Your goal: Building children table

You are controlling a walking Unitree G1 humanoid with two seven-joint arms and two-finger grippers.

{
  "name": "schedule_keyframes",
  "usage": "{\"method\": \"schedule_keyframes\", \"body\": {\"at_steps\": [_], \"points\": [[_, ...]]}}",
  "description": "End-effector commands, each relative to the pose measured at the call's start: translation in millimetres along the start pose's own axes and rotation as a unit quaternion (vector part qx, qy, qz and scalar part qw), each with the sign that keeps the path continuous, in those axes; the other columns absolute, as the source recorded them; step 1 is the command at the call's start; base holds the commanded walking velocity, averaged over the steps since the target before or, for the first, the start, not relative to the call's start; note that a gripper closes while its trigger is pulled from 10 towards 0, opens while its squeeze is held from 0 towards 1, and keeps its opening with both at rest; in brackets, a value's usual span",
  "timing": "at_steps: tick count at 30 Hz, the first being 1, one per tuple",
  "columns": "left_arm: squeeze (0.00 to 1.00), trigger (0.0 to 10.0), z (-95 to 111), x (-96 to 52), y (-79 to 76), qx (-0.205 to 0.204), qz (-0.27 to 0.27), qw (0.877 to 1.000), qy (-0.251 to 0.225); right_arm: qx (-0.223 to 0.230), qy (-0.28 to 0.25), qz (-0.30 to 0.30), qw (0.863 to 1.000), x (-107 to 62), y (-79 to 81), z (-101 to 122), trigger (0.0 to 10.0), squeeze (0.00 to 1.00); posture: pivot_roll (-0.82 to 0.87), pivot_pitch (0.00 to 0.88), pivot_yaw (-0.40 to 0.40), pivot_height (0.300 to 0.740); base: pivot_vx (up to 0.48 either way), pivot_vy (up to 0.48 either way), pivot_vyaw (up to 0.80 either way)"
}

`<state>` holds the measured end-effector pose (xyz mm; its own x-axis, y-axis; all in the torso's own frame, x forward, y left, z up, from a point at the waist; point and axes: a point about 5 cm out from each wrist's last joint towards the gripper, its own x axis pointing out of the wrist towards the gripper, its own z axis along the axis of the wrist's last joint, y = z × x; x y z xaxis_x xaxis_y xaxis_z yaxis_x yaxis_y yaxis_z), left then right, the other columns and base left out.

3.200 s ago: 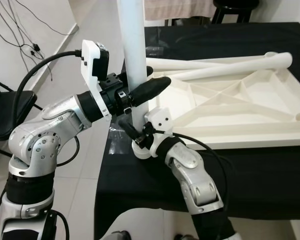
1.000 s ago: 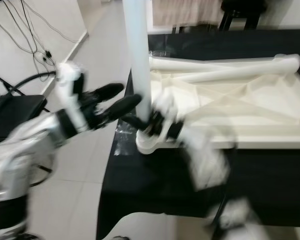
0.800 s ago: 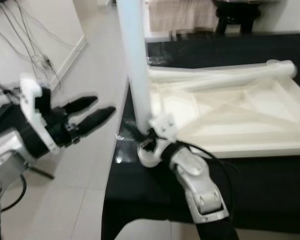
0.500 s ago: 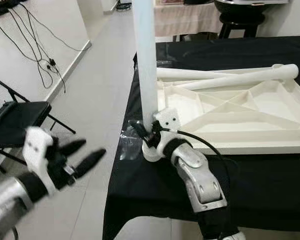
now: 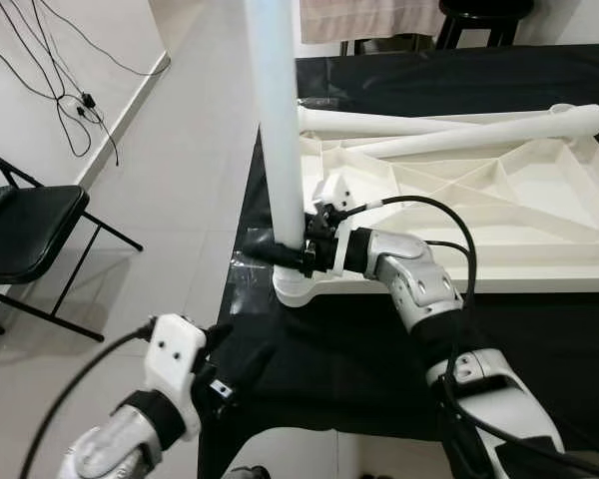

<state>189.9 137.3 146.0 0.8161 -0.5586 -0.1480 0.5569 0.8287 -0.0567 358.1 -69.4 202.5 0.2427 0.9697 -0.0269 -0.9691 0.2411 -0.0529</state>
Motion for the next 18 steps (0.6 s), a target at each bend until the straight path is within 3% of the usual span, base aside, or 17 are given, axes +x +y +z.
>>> {"method": "schedule_keyframes", "body": {"at_steps": [1, 2, 3, 14, 17, 18], "points": [[0.00, 10.0, -3.3, 0.1, 1.4, 0.006, 0.010, 1.000, 0.003, -0.002, 0.010, 0.023, 1.000, 3.6, 2.2, -2.0, 10.0, 0.00, 0.09, 0.147, 0.025, 0.740, 0.000, 0.000, 0.00], [0.00, 10.0, -2.9, 2.8, -0.5, 0.020, 0.011, 1.000, -0.005, 0.002, 0.008, 0.017, 1.000, 5.5, -4.8, 1.6, 7.9, 0.00, 0.09, 0.138, 0.018, 0.740, 0.000, 0.000, 0.00], [0.00, 10.0, -3.2, 4.0, -1.7, 0.028, 0.012, 0.999, -0.008, 0.007, 0.006, 0.014, 1.000, 5.3, -7.4, 2.4, 0.0, 0.00, 0.09, 0.129, 0.016, 0.740, 0.000, 0.000, 0.00], [0.00, 10.0, -3.6, 5.3, -9.2, 0.061, 0.031, 0.997, -0.037, 0.012, 0.003, 0.001, 1.000, -14.7, -16.6, -6.0, 0.0, 0.00, 0.07, 0.114, 0.015, 0.740, 0.000, 0.000, 0.00], [0.00, 10.0, -6.3, 0.2, -15.9, 0.052, 0.031, 0.998, -0.036, 0.010, 0.084, -0.076, 0.994, -33.9, -14.3, -37.9, 0.0, 0.00, 0.06, 0.109, -0.008, 0.740, 0.000, 0.000, 0.00], [0.00, 10.0, -7.7, -2.9, -17.8, 0.051, 0.036, 0.997, -0.035, 0.014, 0.117, -0.152, 0.981, -36.9, -6.9, -57.7, 0.0, 0.00, 0.07, 0.109, -0.017, 0.740, 0.000, 0.000, 0.00]]}}
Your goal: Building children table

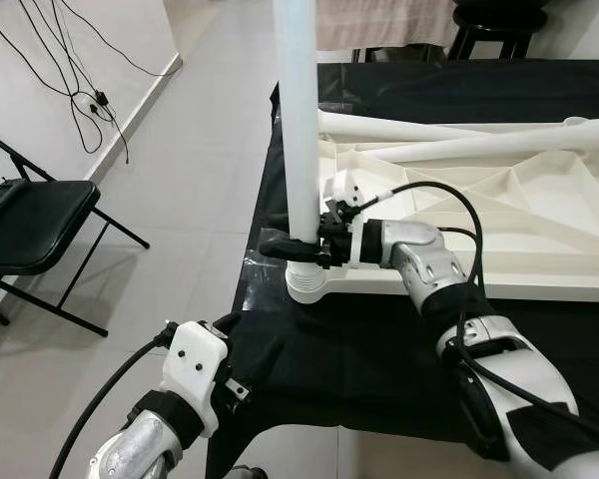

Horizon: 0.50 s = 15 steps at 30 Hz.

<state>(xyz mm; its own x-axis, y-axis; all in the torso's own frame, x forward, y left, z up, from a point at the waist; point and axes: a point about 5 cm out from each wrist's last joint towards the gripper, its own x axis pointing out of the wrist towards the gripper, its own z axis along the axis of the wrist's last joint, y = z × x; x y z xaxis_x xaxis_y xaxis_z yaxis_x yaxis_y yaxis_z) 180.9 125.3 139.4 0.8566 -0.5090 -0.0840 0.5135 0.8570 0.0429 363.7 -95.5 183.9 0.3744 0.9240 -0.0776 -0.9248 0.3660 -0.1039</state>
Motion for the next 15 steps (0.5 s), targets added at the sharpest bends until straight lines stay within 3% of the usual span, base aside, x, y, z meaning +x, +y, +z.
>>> {"method": "schedule_keyframes", "body": {"at_steps": [1, 2, 3, 4, 5, 6, 8, 9, 13, 14, 15], "points": [[0.00, 10.0, 0.2, -3.4, -2.9, 0.004, 0.004, 1.000, -0.003, 0.033, 0.091, -0.083, 0.992, -11.6, 3.9, -38.5, 0.0, 0.00, 0.07, 0.109, -0.017, 0.740, 0.000, 0.000, 0.00], [0.00, 10.0, -0.3, -5.4, -3.4, 0.004, 0.008, 1.000, -0.002, 0.034, 0.110, -0.137, 0.984, -13.6, 10.0, -49.6, 0.0, 0.00, 0.07, 0.111, -0.016, 0.740, 0.000, 0.000, 0.00], [0.00, 10.0, -0.6, -7.1, -3.4, -0.001, 0.011, 1.000, -0.001, 0.080, 0.102, -0.244, 0.961, -14.4, 20.1, -56.7, 0.0, 0.00, 0.07, 0.133, -0.004, 0.740, 0.000, 0.000, 0.00], [0.00, 10.0, -0.6, -7.1, -3.4, -0.001, 0.011, 1.000, -0.001, 0.080, 0.102, -0.244, 0.961, -14.4, 20.1, -56.7, 0.0, 0.00, 0.07, 0.133, -0.004, 0.740, 0.000, 0.000, 0.00], [0.00, 10.0, -1.9, -7.7, -3.7, -0.005, 0.012, 1.000, 0.000, 0.092, 0.101, -0.275, 0.952, -12.4, 41.7, -58.5, 0.0, 0.00, 0.06, 0.118, 0.003, 0.740, 0.000, 0.000, 0.00], [0.00, 10.0, -2.8, -7.7, -3.9, -0.007, 0.012, 1.000, 0.001, 0.100, 0.095, -0.284, 0.949, -11.2, 55.7, -56.4, 0.0, 0.00, 0.05, 0.111, 0.008, 0.740, 0.000, 0.000, 0.00], [0.00, 10.0, -3.9, -6.4, -3.3, -0.012, 0.009, 1.000, 0.003, 0.093, 0.087, -0.280, 0.952, -7.7, 60.1, -52.2, 0.0, 0.00, 0.05, 0.104, 0.020, 0.740, 0.000, 0.000, 0.00], [0.00, 10.0, -4.6, -5.4, -2.9, -0.016, 0.007, 1.000, 0.004, 0.080, 0.083, -0.265, 0.957, -3.9, 60.7, -49.6, 0.0, 0.00, 0.05, 0.104, 0.020, 0.740, 0.000, 0.000, 0.00], [0.00, 10.0, -5.2, -4.1, -3.0, -0.017, 0.002, 1.000, 0.004, 0.079, 0.080, -0.259, 0.959, -1.9, 57.3, -50.0, 0.0, 0.00, 0.05, 0.098, 0.017, 0.740, 0.000, 0.000, 0.00], [0.00, 0.0, -6.5, -1.5, -2.9, -0.024, -0.003, 1.000, 0.004, 0.081, 0.054, -0.255, 0.962, 0.8, 47.5, -47.5, 10.0, 0.00, 0.04, 0.085, 0.024, 0.740, 0.000, 0.000, 0.00], [0.00, 0.0, -6.7, -0.5, -2.7, -0.025, -0.003, 1.000, 0.003, 0.083, 0.038, -0.253, 0.963, 1.6, 43.6, -45.1, 10.0, 0.00, 0.04, 0.083, 0.024, 0.740, 0.000, 0.000, 0.00]]}}
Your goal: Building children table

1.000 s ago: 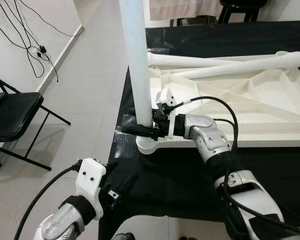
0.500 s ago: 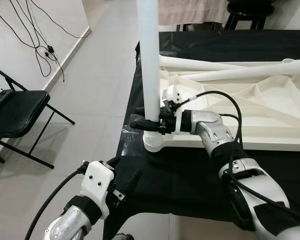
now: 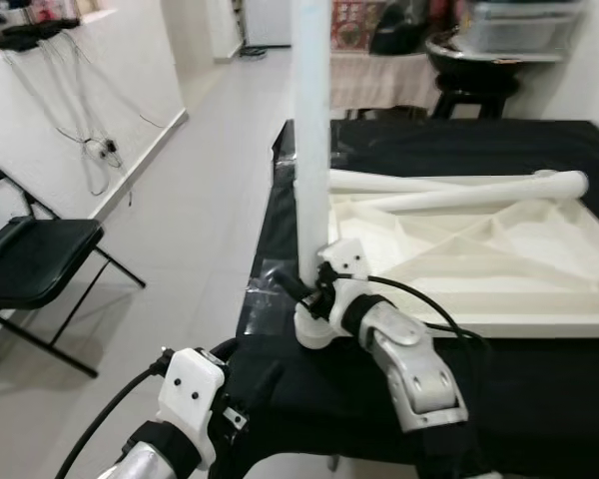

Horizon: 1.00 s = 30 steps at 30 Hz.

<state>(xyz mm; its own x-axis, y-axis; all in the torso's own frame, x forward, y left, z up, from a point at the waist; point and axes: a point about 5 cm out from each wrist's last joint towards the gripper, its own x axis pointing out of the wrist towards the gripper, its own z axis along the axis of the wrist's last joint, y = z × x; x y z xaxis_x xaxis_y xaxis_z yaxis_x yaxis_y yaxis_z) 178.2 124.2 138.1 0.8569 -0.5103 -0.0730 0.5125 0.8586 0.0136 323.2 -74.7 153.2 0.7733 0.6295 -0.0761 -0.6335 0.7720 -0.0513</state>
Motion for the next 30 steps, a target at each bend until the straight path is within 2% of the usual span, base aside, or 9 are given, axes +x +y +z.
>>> {"method": "schedule_keyframes", "body": {"at_steps": [1, 5, 6, 10, 11, 12, 23, 26, 30], "points": [[0.00, 0.0, -5.4, 1.1, -0.1, -0.010, -0.002, 1.000, 0.008, 0.033, 0.028, -0.007, 0.999, -0.9, -7.9, -19.1, 10.0, 0.00, 0.04, 0.083, 0.024, 0.740, 0.000, 0.000, 0.00], [0.00, 0.0, -5.7, 3.3, 0.7, -0.012, -0.001, 1.000, 0.006, 0.038, -0.022, 0.019, 0.999, 0.6, -12.5, -7.3, 10.0, 0.10, 0.04, 0.076, 0.025, 0.740, 0.000, 0.000, 0.00], [0.00, 0.0, -5.8, 3.8, 0.6, -0.012, -0.001, 1.000, 0.006, 0.048, -0.028, 0.023, 0.998, 0.2, -14.4, -5.0, 10.0, 1.00, 0.04, 0.073, 0.024, 0.740, 0.000, 0.000, 0.00], [0.00, 0.0, -5.9, 6.5, 0.1, -0.006, -0.005, 1.000, 0.006, 0.069, -0.065, 0.131, 0.987, 3.2, -16.2, 16.4, 10.0, 1.00, 0.05, 0.063, 0.021, 0.740, 0.000, 0.000, 0.00], [0.00, 0.0, -5.9, 7.4, -0.1, -0.004, -0.007, 1.000, 0.006, 0.064, -0.076, 0.164, 0.981, 3.4, -17.5, 24.9, 10.0, 0.83, 0.05, 0.063, 0.021, 0.740, 0.000, 0.000, 0.00], [0.00, 0.0, -5.8, 8.2, -0.3, -0.002, -0.009, 1.000, 0.006, 0.059, -0.081, 0.194, 0.976, 3.3, -19.3, 30.0, 10.0, 0.00, 0.06, 0.066, 0.018, 0.740, 0.000, 0.000, 0.00], [0.00, 0.0, -6.4, 8.5, -2.2, 0.007, -0.016, 1.000, 0.010, -0.013, -0.060, 0.325, 0.944, 19.7, -38.6, 56.7, 10.0, 0.00, 0.09, 0.076, 0.020, 0.740, 0.000, 0.000, 0.00], [0.00, 0.0, -6.6, 8.4, -3.2, 0.007, -0.024, 1.000, 0.012, -0.022, -0.042, 0.362, 0.931, 21.6, -40.3, 62.9, 0.0, 0.00, 0.10, 0.082, 0.016, 0.740, 0.000, 0.000, 0.00], [0.00, 0.0, -6.4, 8.2, -4.1, 0.007, -0.030, 0.999, 0.013, -0.025, -0.029, 0.373, 0.927, 20.9, -42.6, 62.5, 0.0, 0.00, 0.10, 0.087, 0.015, 0.740, 0.000, 0.000, 0.00]]}}
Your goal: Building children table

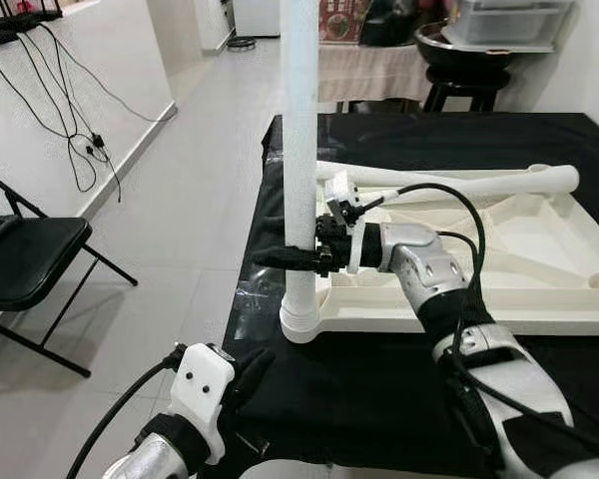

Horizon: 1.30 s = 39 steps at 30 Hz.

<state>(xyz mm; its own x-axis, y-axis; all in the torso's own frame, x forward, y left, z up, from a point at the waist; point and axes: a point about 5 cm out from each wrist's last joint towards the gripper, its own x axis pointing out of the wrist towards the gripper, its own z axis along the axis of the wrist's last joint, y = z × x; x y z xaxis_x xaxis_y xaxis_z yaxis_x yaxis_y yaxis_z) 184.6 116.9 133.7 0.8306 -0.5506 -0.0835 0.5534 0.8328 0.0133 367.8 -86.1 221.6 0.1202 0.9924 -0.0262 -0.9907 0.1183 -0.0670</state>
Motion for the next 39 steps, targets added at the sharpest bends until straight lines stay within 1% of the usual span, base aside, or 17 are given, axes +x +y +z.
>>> {"method": "schedule_keyframes", "body": {"at_steps": [1, 11, 14, 15, 16, 17, 18, 20, 23, 29, 30, 33, 34, 35, 36, 37, 39], "points": [[0.00, 0.0, -2.7, -1.3, -1.2, 0.006, -0.006, 1.000, 0.009, 0.008, 0.015, 0.001, 1.000, -2.7, -0.2, -5.6, 0.0, 0.00, 0.10, 0.087, 0.015, 0.740, 0.000, 0.000, 0.00], [0.00, 0.0, -2.5, -0.8, -1.8, 0.001, -0.006, 1.000, 0.008, 0.006, 0.035, 0.021, 0.999, -14.9, 8.1, -27.0, 0.0, 0.00, 0.07, 0.103, 0.014, 0.740, 0.000, 0.000, 0.00], [0.00, 0.0, -2.4, -0.8, -1.4, -0.001, -0.006, 1.000, 0.007, 0.010, 0.083, -0.052, 0.995, -13.1, 18.9, -55.5, 0.0, 0.00, 0.06, 0.113, 0.010, 0.740, 0.000, 0.000, 0.00], [0.00, 0.0, -2.3, -1.4, -0.8, -0.001, -0.005, 1.000, 0.007, 0.022, 0.105, -0.127, 0.986, -5.9, 25.1, -71.4, 0.0, 0.00, 0.06, 0.118, 0.008, 0.740, 0.000, 0.000, 0.00], [0.00, 0.0, -2.3, -1.4, -0.8, -0.001, -0.005, 1.000, 0.007, 0.022, 0.105, -0.127, 0.986, -5.9, 25.1, -71.4, 0.0, 0.00, 0.06, 0.118, 0.008, 0.740, 0.000, 0.000, 0.00], [0.00, 0.0, -2.0, -1.8, 0.2, -0.003, -0.004, 1.000, 0.006, 0.070, 0.095, -0.287, 0.951, 4.1, 33.5, -84.2, 0.0, 0.00, 0.06, 0.124, 0.010, 0.740, 0.000, 0.000, 0.00], [0.00, 0.0, -2.3, -2.1, 2.8, -0.003, -0.003, 1.000, 0.007, 0.072, 0.110, -0.391, 0.911, 10.5, 56.2, -90.1, 0.0, 0.00, 0.04, 0.121, 0.027, 0.740, 0.000, 0.000, 0.00], [0.00, 0.0, -2.8, -2.2, 3.8, -0.003, -0.003, 1.000, 0.008, 0.028, 0.111, -0.391, 0.913, 13.8, 58.8, -83.0, 0.0, 0.00, 0.03, 0.116, 0.031, 0.740, 0.000, 0.000, 0.00], [0.00, 0.0, -3.7, -0.7, 5.1, -0.005, -0.005, 1.000, 0.008, 0.004, 0.103, -0.386, 0.917, 14.2, 44.9, -78.0, 0.0, 0.00, 0.04, 0.106, 0.024, 0.740, 0.000, 0.000, 0.00], [0.00, 0.0, -3.7, 1.0, 7.7, 0.004, -0.005, 1.000, 0.008, 0.014, 0.096, -0.416, 0.904, 10.9, 32.4, -80.5, 0.0, 0.00, 0.04, 0.101, 0.025, 0.740, 0.000, 0.000, 0.00], [0.00, 0.0, -3.9, 0.9, 9.0, 0.006, -0.001, 1.000, 0.008, 0.018, 0.097, -0.424, 0.900, 12.8, 33.7, -79.1, 4.2, 0.00, 0.05, 0.098, 0.024, 0.740, 0.000, 0.000, 0.00], [0.00, 0.0, -4.0, 0.9, 9.8, 0.007, 0.003, 1.000, 0.008, 0.020, 0.099, -0.430, 0.897, 14.3, 35.4, -77.8, 4.2, 0.00, 0.05, 0.098, 0.024, 0.740, 0.000, 0.000, 0.00], [0.00, 0.0, -4.1, 1.1, 10.2, 0.007, 0.003, 1.000, 0.008, 0.028, 0.092, -0.416, 0.904, 19.5, 39.0, -73.9, 10.0, 1.00, 0.06, 0.098, 0.019, 0.740, 0.000, 0.000, 0.00], [0.00, 0.0, -4.1, 1.1, 10.2, 0.007, 0.003, 1.000, 0.008, 0.028, 0.092, -0.416, 0.904, 19.5, 39.0, -73.9, 10.0, 1.00, 0.06, 0.098, 0.019, 0.740, 0.000, 0.000, 0.00], [0.00, 4.4, -4.5, 1.9, 10.2, 0.007, 0.003, 1.000, 0.009, 0.041, 0.053, -0.349, 0.935, 31.2, 41.0, -63.2, 10.0, 1.00, 0.06, 0.096, 0.017, 0.740, 0.000, 0.000, 0.00], [0.00, 10.0, -4.6, 2.5, 10.0, 0.007, 0.003, 1.000, 0.009, 0.039, 0.026, -0.313, 0.949, 34.3, 39.2, -56.2, 10.0, 1.00, 0.06, 0.092, 0.018, 0.740, 0.000, 0.000, 0.00], [0.00, 10.0, -4.8, 3.0, 9.8, 0.007, 0.002, 1.000, 0.008, 0.035, 0.009, -0.293, 0.955, 35.3, 36.8, -52.2, 10.0, 1.00, 0.06, 0.092, 0.018, 0.740, 0.000, 0.000, 0.00]]}}
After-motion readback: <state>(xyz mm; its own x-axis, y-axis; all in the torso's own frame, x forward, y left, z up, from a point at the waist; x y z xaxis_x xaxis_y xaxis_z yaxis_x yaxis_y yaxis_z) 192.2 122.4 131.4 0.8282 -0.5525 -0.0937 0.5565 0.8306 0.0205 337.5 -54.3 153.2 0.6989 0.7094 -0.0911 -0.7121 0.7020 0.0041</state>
